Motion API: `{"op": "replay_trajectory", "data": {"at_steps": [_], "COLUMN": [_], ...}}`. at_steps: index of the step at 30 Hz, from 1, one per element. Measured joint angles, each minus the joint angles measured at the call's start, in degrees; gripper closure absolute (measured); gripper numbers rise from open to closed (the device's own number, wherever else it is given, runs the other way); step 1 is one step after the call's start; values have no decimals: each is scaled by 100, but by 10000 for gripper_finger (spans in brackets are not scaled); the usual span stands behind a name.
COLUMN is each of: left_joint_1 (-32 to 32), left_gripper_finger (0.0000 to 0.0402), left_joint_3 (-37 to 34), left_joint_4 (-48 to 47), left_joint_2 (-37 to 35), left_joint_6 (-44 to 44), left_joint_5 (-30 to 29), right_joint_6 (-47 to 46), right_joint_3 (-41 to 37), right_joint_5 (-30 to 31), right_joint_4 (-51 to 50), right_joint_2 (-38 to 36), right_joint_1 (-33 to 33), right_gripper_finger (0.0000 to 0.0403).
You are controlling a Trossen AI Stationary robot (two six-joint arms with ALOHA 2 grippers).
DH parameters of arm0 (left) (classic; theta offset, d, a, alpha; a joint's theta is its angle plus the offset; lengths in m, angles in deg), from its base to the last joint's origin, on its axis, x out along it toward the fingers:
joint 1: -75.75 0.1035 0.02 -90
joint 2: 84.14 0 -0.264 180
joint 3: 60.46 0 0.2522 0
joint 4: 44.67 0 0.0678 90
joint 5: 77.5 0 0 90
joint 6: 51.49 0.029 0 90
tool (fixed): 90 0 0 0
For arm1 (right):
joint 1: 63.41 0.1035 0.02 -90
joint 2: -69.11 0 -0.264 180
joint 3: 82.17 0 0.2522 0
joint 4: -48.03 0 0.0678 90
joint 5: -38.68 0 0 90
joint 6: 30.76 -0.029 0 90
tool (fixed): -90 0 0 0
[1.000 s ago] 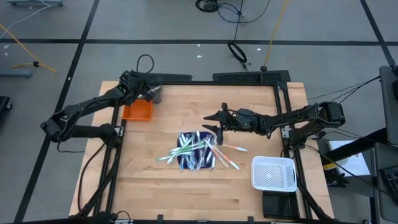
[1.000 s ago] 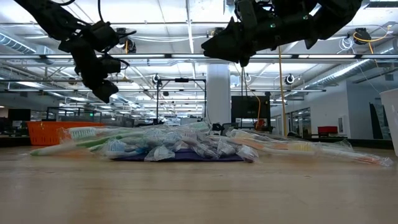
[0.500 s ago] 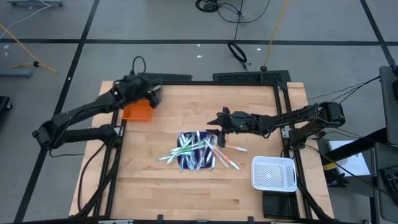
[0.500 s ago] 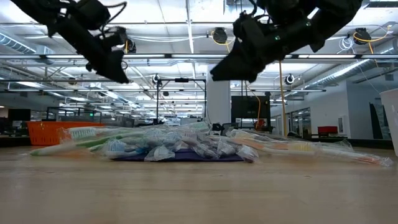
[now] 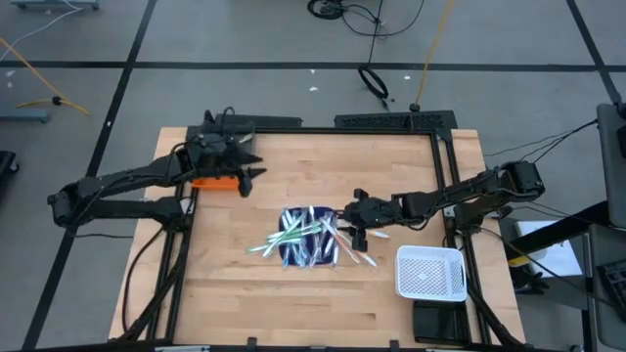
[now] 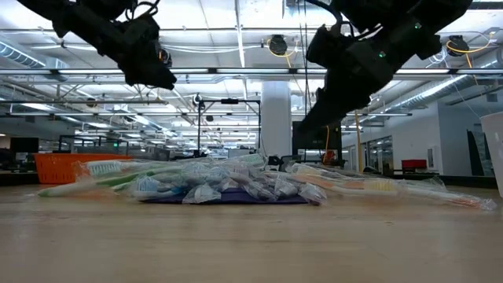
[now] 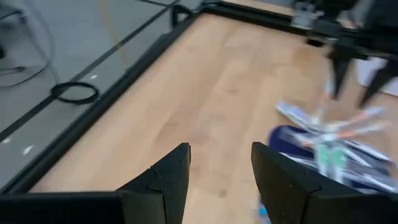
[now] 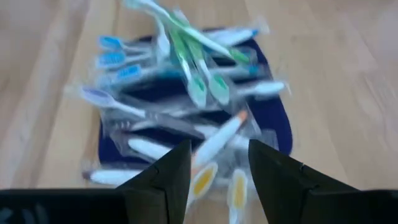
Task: Pick & Place Toothbrushes
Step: Put the orange toothbrush into the transparent black bin
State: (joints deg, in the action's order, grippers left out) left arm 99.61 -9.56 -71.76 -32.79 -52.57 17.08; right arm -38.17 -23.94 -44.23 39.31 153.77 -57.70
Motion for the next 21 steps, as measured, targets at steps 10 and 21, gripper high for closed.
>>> {"op": "replay_trajectory", "data": {"at_steps": [10,21], "left_joint_1": [-964,-1541], "left_gripper_finger": [229,229], "left_joint_3": [0,0], "left_joint_4": [37,38], "left_joint_2": [0,1], "left_joint_6": [-248,-246], "left_joint_5": [-23,-794], "right_joint_6": [-503,-692], "right_joint_3": [0,0], "right_joint_5": [184,186], "right_joint_4": [-1436,-1756], "right_joint_2": [0,0], "right_joint_1": [85,234], "right_gripper_finger": [276,282]}}
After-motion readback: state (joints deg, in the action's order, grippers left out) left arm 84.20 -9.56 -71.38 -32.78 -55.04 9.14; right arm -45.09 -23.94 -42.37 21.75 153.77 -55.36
